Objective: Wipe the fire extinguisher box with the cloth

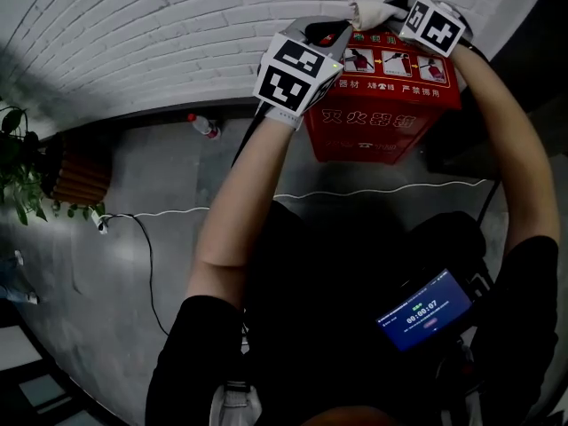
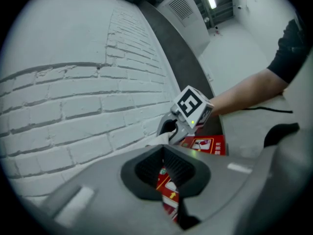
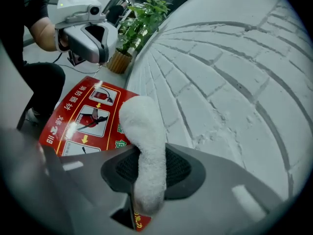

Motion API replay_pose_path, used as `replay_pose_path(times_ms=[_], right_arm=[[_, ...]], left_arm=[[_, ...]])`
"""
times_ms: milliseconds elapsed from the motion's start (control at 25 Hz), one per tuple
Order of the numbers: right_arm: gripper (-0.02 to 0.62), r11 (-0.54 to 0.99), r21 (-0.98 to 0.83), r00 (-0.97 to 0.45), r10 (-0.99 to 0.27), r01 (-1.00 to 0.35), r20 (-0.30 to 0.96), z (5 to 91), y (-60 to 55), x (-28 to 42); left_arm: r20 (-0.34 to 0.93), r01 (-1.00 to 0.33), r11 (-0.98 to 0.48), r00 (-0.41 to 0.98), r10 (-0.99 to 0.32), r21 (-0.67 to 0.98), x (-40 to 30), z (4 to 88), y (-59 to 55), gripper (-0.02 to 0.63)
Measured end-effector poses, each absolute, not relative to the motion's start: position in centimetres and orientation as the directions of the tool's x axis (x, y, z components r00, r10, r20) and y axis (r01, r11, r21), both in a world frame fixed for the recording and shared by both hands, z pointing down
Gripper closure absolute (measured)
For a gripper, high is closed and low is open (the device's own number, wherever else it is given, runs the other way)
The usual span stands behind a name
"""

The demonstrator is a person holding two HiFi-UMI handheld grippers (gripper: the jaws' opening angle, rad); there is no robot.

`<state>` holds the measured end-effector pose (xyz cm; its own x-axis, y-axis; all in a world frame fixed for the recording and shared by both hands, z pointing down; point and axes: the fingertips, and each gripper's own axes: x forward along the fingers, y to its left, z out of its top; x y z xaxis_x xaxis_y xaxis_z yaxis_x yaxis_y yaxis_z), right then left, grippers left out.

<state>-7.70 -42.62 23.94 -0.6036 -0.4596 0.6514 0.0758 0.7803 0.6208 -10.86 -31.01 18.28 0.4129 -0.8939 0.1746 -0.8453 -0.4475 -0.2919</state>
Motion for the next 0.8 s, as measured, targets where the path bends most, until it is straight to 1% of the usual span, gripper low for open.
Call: replay_pose_path(times_ms=[160, 280, 480, 800], right_arm=[[0.491, 0.783, 0.605, -0.559, -0.440, 0.144, 0.703, 27.4, -42.4, -8.7], [0.497, 0.790, 0.593, -0.554, -0.428, 0.153, 0.714, 29.1, -42.4, -9.3], [0.497, 0.830, 0.538, -0.561, -0.377, 0.148, 0.737, 29.6, -40.7, -9.1], [0.497, 0.859, 0.458, -0.552, -0.273, 0.230, 0.788, 30.4, -34.0, -8.1]], left_arm=[[0.184, -0.847, -0.445, 0.407, -0.895, -0.290, -11.9, 19.5, -31.5, 0.602], [0.184, -0.850, -0.438, 0.400, -0.898, -0.292, -12.5, 20.5, -32.1, 0.603], [0.185, -0.859, -0.438, 0.400, -0.898, -0.266, -12.4, 21.6, -31.3, 0.603], [0.197, -0.851, -0.454, 0.413, -0.889, -0.263, -10.7, 21.6, -28.7, 0.603]])
